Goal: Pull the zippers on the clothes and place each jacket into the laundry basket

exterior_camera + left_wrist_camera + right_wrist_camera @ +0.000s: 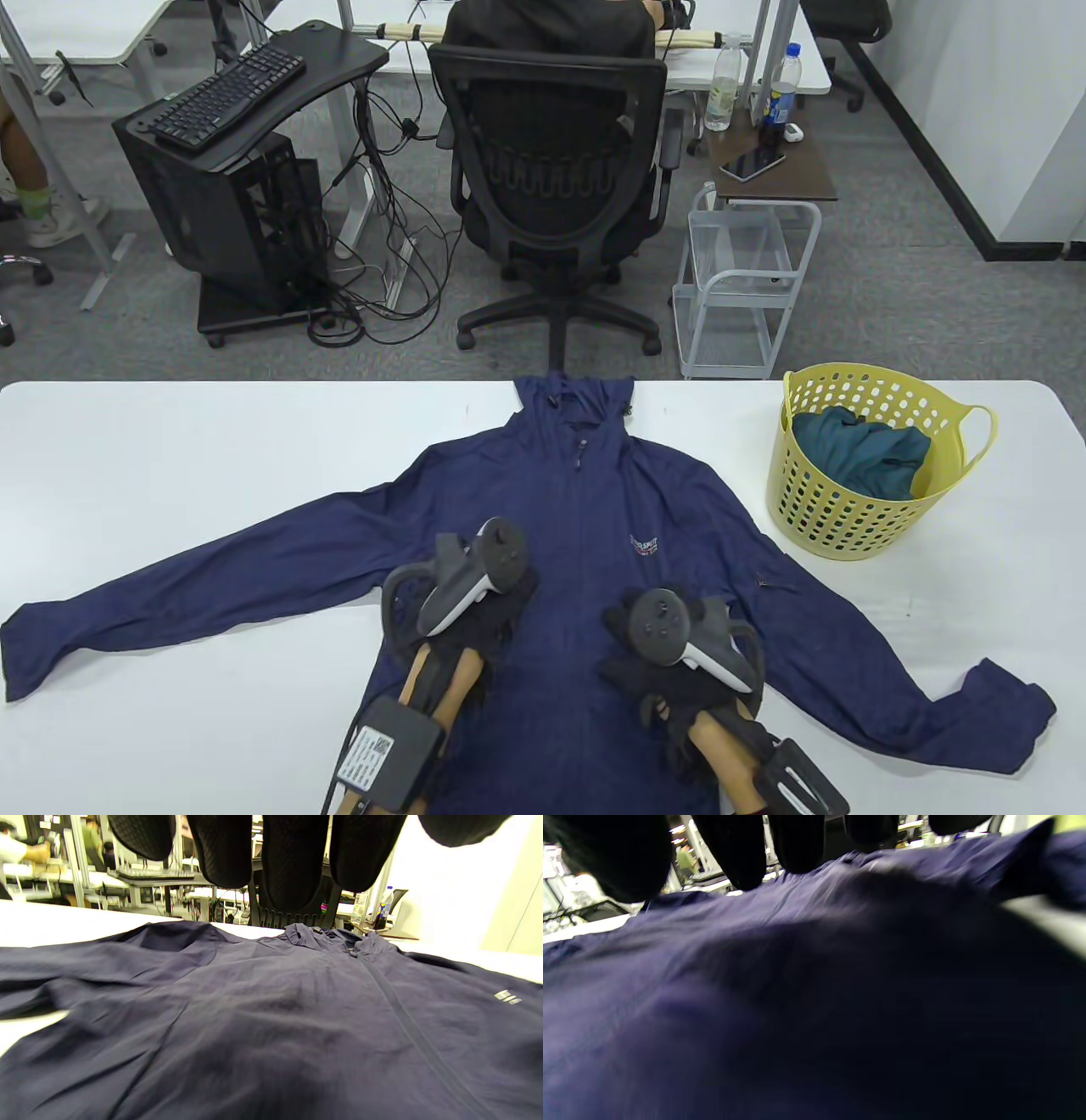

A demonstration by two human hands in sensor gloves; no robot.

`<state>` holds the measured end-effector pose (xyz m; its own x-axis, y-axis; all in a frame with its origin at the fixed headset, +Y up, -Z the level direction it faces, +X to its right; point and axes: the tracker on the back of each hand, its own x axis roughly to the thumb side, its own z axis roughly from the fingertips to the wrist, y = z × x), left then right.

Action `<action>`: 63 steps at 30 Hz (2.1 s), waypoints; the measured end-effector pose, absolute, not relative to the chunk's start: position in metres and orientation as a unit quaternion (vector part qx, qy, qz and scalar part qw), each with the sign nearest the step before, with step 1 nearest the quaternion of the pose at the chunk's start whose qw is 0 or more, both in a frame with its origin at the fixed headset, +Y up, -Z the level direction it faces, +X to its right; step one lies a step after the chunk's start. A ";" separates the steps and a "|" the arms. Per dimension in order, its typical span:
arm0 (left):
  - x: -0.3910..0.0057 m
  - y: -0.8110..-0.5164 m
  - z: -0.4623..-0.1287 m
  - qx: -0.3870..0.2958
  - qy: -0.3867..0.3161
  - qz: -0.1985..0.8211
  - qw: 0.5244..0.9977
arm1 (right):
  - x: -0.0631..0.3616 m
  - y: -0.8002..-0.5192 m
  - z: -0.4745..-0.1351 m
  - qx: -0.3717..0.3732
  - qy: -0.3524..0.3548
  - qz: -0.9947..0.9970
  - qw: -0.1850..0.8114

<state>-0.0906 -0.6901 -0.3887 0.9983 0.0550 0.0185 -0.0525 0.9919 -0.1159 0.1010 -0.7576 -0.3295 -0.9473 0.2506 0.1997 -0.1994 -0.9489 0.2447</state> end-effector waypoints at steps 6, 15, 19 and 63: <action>-0.068 -0.706 -0.428 -0.088 0.006 0.010 0.996 | 0.074 -0.787 -0.321 0.180 0.173 0.966 0.065; -0.051 -0.728 -0.481 -0.134 0.019 -0.023 0.990 | 0.072 -0.756 -0.273 0.257 0.133 0.955 0.067; -0.047 -0.746 -0.495 -0.156 0.037 -0.057 0.986 | 0.093 -0.747 -0.284 0.192 0.049 0.975 0.097; -0.123 -0.730 -0.361 -0.091 -0.050 0.387 0.916 | 0.118 -0.751 -0.294 0.164 -0.004 0.968 0.190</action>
<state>-0.1229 -0.7298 -0.3613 0.6957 0.7180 0.0216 -0.6998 0.6843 -0.2050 0.1177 -0.7509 -0.2938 -0.8742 0.3664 0.3186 -0.3690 -0.9278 0.0544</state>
